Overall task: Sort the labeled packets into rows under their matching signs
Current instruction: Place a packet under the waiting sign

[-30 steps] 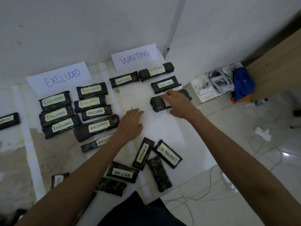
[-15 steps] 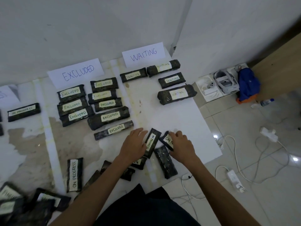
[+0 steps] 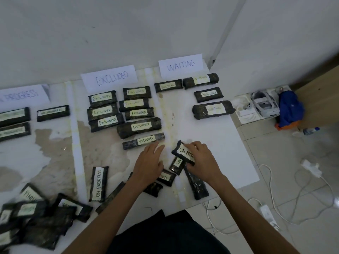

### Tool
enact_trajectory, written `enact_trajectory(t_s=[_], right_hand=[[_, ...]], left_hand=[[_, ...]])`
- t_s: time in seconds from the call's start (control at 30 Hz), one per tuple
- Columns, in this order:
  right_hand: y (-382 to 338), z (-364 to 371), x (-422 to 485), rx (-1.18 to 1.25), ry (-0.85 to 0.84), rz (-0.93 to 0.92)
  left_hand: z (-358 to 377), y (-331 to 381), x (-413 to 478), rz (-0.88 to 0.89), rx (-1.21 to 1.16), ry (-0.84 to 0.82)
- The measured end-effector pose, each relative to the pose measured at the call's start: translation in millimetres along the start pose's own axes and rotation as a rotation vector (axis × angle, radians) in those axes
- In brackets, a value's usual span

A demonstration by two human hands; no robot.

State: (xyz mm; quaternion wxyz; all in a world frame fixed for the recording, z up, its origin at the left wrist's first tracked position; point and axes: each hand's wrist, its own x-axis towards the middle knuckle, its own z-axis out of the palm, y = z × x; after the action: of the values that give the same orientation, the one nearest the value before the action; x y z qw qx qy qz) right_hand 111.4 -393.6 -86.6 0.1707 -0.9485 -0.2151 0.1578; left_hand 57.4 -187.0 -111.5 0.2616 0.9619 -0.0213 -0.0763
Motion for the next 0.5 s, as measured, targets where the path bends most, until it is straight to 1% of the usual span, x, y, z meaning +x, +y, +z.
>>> enact_trajectory(t_s=[0.2,0.5], right_hand=[[-69,14,19,0.0,-0.018,-0.159],[-195,41,53,-0.049,-0.071,-0.378]], left_hand=[[-30,-40,-43,-0.115,0.006,0.077],[-83,-126,-125,-0.258,0.017,0.189]])
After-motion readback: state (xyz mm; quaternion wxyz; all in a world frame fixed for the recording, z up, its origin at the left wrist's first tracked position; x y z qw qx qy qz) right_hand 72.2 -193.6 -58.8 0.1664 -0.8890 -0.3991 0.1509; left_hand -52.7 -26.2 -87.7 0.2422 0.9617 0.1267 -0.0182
